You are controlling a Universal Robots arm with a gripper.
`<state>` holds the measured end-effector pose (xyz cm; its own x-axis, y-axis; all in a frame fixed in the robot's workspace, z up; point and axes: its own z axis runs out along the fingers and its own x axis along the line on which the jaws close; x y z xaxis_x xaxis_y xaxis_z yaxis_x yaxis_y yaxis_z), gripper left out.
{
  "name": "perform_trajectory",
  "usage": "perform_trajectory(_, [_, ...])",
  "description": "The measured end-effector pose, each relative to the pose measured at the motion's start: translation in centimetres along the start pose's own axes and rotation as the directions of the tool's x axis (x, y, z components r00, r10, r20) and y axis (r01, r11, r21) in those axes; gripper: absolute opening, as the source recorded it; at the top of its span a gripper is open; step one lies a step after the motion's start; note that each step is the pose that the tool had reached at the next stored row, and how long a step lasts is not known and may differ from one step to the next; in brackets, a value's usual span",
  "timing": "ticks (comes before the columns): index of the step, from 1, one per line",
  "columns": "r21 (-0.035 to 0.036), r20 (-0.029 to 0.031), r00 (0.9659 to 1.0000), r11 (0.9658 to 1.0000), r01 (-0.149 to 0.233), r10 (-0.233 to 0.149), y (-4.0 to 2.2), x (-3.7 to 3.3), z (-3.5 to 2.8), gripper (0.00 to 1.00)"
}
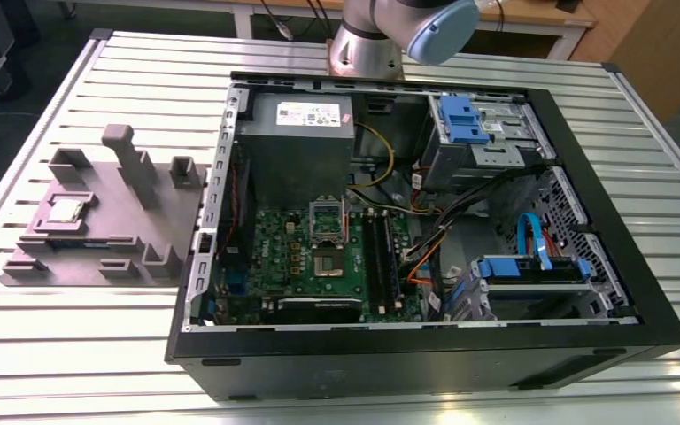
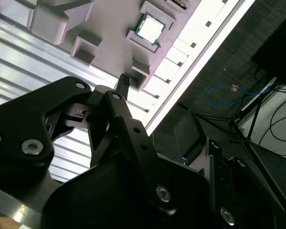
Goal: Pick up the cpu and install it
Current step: 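Pick up the cpu and move it towards the insertion slot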
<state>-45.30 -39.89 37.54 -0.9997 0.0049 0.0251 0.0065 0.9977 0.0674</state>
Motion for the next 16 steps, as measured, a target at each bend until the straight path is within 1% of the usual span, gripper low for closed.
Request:
perform_trajectory(5, [0.0000,0.0001,1.0000,1.0000,0.000,0.000,-0.01,0.00,0.09,0.65])
perform_trajectory(7, [0.0000,0.0000,1.0000,1.0000,0.000,0.000,-0.02,-0.01,0.34,0.65])
perform_trajectory(16, [0.0000,0.0000,1.0000,1.0000,0.000,0.000,-0.04,-0.01,0.53,0.65])
